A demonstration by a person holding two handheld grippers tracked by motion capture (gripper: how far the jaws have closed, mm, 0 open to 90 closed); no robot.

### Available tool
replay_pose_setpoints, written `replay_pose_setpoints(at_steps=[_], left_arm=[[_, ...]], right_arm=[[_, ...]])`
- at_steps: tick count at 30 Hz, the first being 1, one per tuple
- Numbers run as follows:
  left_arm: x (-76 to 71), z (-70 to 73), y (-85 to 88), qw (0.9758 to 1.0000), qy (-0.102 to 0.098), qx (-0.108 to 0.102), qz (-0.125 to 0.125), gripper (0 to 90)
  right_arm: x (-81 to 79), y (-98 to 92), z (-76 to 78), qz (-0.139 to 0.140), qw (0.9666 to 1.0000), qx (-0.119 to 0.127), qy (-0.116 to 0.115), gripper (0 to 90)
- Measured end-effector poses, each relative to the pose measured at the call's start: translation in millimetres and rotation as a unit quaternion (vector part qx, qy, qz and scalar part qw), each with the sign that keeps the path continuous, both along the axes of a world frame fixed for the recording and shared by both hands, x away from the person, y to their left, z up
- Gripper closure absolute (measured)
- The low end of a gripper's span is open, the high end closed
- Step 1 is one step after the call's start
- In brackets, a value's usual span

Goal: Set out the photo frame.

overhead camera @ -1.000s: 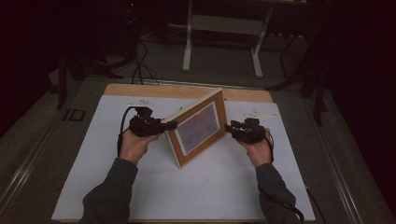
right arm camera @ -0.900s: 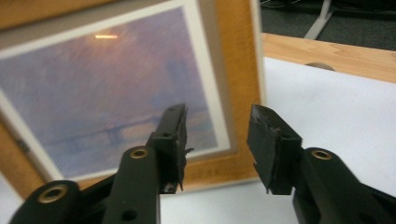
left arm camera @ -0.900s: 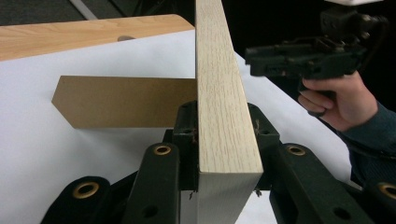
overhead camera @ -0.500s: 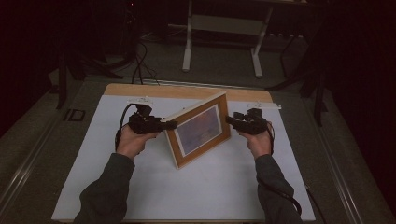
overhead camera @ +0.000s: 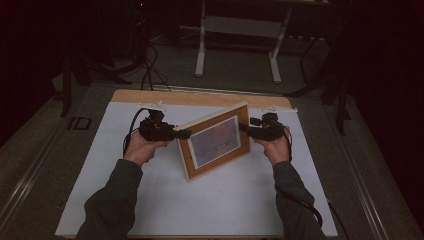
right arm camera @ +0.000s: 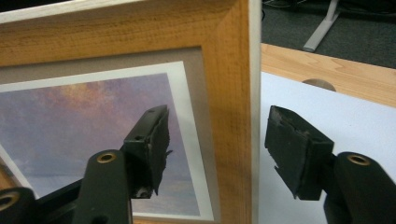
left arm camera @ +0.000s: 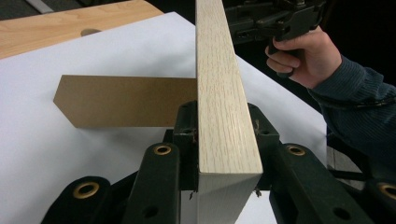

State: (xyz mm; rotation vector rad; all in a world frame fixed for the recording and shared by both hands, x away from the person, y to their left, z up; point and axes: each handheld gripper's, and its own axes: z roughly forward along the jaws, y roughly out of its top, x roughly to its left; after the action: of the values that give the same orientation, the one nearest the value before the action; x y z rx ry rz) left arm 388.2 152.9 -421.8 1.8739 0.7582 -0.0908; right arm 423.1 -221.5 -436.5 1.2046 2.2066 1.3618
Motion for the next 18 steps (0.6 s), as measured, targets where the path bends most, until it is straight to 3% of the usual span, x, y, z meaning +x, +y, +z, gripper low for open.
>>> replay_pose_setpoints(at_steps=[9,14,18], left_arm=[[8.1,-1.2,-1.4,0.9994,0.002,-0.007,-0.035,72.2],[11.3,-0.9,-1.8,0.999,0.0,-0.003,-0.045,72.4],[14.4,-2.1,-2.0,0.9987,-0.001,-0.005,-0.05,72.5]], right_arm=[[5.9,4.0,0.5,0.015,0.9999,-0.005,0.001,32.8],[9.5,-1.6,-2.3,0.031,0.9992,0.019,0.014,32.4],[9.6,-8.0,-4.2,0.039,0.9986,0.029,0.021,37.6]])
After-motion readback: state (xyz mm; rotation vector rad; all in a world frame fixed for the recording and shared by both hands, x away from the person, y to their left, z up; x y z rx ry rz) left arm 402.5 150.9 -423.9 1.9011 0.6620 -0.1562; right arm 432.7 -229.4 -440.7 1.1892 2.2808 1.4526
